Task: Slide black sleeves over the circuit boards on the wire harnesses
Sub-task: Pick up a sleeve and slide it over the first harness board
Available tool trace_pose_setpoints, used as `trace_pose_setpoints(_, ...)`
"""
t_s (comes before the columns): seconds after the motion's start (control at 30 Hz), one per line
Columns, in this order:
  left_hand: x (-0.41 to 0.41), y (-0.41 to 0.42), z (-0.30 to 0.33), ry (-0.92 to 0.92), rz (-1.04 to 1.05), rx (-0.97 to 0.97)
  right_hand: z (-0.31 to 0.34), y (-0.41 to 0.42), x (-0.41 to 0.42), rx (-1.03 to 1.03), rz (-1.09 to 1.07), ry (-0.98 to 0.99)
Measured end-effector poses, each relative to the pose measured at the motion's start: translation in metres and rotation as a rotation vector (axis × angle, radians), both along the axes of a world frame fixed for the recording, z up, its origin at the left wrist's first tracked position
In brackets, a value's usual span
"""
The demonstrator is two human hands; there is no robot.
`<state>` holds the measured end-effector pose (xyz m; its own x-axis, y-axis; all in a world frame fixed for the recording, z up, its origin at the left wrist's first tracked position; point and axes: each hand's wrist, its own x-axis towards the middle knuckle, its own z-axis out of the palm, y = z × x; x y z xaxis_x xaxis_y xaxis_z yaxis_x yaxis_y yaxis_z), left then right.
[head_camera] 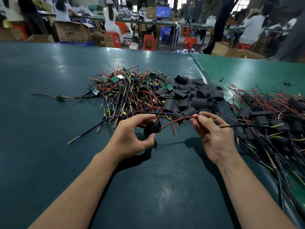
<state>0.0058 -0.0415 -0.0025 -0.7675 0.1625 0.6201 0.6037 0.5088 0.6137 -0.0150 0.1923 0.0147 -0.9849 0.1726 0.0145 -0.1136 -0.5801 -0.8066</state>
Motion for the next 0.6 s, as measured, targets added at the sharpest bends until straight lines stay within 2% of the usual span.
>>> trace_pose_setpoints(0.37,0.001,0.001,-0.001,0.012,-0.065,0.01,-0.007,-0.002,-0.006,0.068,-0.079,-0.033)
trace_pose_setpoints(0.6,0.0,0.004,-0.002,0.122,0.084,-0.126,-0.002,-0.012,0.004,0.141,0.008,0.048)
